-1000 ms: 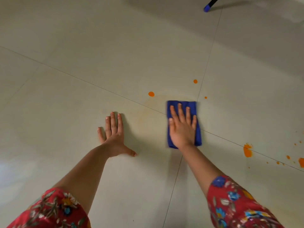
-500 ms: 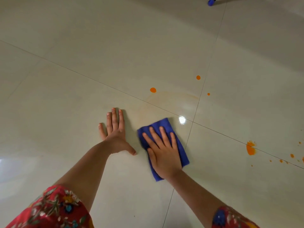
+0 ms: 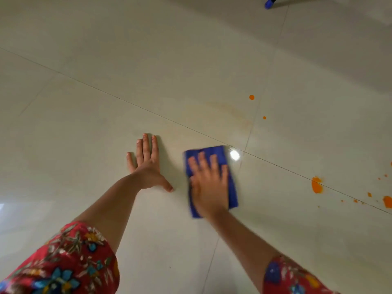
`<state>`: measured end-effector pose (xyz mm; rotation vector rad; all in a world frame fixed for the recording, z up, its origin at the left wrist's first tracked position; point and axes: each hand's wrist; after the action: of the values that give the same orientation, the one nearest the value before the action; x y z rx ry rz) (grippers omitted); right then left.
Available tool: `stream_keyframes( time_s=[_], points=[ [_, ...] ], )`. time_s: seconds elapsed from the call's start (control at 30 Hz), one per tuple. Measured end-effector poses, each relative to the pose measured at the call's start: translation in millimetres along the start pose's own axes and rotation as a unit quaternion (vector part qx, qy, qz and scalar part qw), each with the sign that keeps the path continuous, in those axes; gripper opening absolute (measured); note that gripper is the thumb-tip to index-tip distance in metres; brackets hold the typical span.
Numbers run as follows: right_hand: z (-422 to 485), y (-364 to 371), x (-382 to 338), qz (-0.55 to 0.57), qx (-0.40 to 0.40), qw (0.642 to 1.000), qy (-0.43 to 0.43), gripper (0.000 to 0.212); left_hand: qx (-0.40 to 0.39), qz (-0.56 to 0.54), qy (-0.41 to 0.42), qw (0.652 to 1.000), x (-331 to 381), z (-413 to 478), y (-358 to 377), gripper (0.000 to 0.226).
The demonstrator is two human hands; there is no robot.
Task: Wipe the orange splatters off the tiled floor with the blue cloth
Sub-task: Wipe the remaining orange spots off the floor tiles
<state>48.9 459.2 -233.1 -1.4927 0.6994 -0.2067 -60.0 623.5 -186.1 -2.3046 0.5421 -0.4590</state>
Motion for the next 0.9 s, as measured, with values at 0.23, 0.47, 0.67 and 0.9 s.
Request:
stream_keyframes(
  time_s=[0.23, 0.47, 0.67, 0.9],
  points=[
    [57, -29, 76, -0.026, 0.009, 0.994, 0.102, 0.060, 0.033, -0.001, 0.001, 0.999, 0, -3, 9, 0.160],
    [-113, 6, 17, -0.018, 0.005, 1.000, 0.009, 0.055, 0.087, -0.011, 0.032, 0.996, -8, -5, 16, 0.146],
    [-27, -15, 50, -0.003, -0.012, 0.998, 0.067, 0.060, 0.174, 0.043, 0.123, 0.976, -3, -46, 58, 0.085],
    [-221, -5, 60, -0.026, 0.069, 0.980, 0.187, 0.064, 0.158, 0.148, 0.244, 0.945, 11, -97, 112, 0.069]
  ],
)
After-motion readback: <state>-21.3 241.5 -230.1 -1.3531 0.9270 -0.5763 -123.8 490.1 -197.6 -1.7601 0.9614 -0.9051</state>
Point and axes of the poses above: each hand's wrist, its own z-axis towards the middle knuckle, its own y-axis out of the palm, x = y × z, and after that the axes turned 8 degrees about z, right-handed
